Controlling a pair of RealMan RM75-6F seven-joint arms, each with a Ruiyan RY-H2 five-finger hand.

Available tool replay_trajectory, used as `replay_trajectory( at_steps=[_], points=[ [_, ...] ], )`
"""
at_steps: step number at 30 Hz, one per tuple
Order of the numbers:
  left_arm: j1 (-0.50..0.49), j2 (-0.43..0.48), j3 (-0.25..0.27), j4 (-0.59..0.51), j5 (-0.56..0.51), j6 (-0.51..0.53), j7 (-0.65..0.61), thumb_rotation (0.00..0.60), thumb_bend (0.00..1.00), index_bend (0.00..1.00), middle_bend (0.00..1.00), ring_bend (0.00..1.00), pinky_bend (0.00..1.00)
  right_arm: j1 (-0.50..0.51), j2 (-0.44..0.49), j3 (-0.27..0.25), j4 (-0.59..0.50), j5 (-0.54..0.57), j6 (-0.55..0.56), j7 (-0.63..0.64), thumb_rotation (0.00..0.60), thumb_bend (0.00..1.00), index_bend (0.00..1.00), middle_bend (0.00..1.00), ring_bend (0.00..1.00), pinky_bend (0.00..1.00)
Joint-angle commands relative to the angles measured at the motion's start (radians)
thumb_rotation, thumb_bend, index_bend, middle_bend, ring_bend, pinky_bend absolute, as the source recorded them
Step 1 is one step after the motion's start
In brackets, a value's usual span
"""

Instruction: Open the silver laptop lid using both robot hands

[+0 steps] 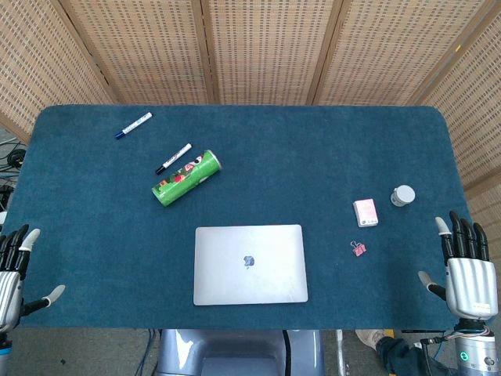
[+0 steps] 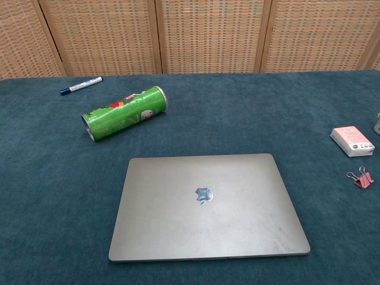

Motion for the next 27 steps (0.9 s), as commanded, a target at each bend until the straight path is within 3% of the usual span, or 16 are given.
replay_trajectory(
  at_steps=[1,10,18,27],
  points=[
    [0.004,0.002,-0.005,-0.004,-0.001,-0.004,0.001,0.6,0.0,0.0,0.0,0.0,0.0,0.001,0.008,-0.004,0.001,0.0,-0.008,0.004,0.6,0.0,0.0,0.0,0.0,0.0],
    [-0.034,-0.011,-0.011,-0.007,0.061,-0.072,0.031,0.6,0.0,0.0,0.0,0.0,0.0,0.001,0.028,-0.002,-0.014,0.007,-0.018,0.03,0.6,0.0,0.0,0.0,0.0,0.0],
    [-0.26,-0.094,-0.004,0.105,0.331,-0.299,-0.032,0.6,0.0,0.0,0.0,0.0,0.0,0.005,0.029,-0.003,-0.009,0.013,-0.033,0.039,0.6,0.0,0.0,0.0,0.0,0.0],
    [-0.443,-0.269,-0.028,0.169,0.435,-0.502,0.011,0.6,0.0,0.0,0.0,0.0,0.0,0.003,0.032,-0.008,-0.01,0.01,-0.033,0.05,0.6,0.0,0.0,0.0,0.0,0.0]
  ],
)
